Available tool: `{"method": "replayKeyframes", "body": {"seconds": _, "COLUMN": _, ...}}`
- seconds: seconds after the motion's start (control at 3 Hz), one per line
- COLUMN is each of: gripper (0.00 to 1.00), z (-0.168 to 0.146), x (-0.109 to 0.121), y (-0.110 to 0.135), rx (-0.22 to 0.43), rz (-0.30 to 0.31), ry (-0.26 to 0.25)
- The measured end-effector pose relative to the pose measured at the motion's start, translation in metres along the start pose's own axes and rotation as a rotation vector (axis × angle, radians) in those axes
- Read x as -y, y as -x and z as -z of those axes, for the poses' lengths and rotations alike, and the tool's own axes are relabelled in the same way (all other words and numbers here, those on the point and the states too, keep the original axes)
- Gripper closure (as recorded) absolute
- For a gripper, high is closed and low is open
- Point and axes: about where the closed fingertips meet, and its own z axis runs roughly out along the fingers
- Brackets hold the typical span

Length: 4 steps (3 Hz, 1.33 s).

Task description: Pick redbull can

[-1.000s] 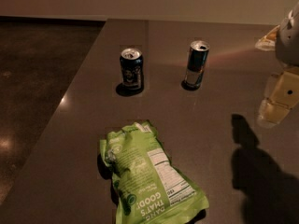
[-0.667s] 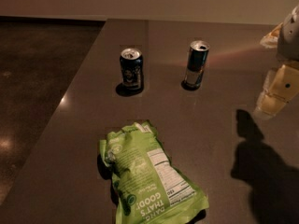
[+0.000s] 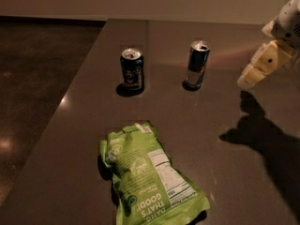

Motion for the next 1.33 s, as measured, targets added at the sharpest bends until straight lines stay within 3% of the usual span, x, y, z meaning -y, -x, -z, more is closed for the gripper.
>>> {"method": "replayKeyframes", "body": {"seconds": 0.67, "gripper": 0.0, "z": -0.051, "x": 0.037, "y": 0.04, "rx": 0.111, "rz": -0.094, "ry": 0.027}}
{"method": "replayKeyframes", "body": {"seconds": 1.33, "gripper": 0.0, "z": -0.099, "x": 0.048, "y": 0.065, "rx": 0.156, "rz": -0.133, "ry": 0.072}}
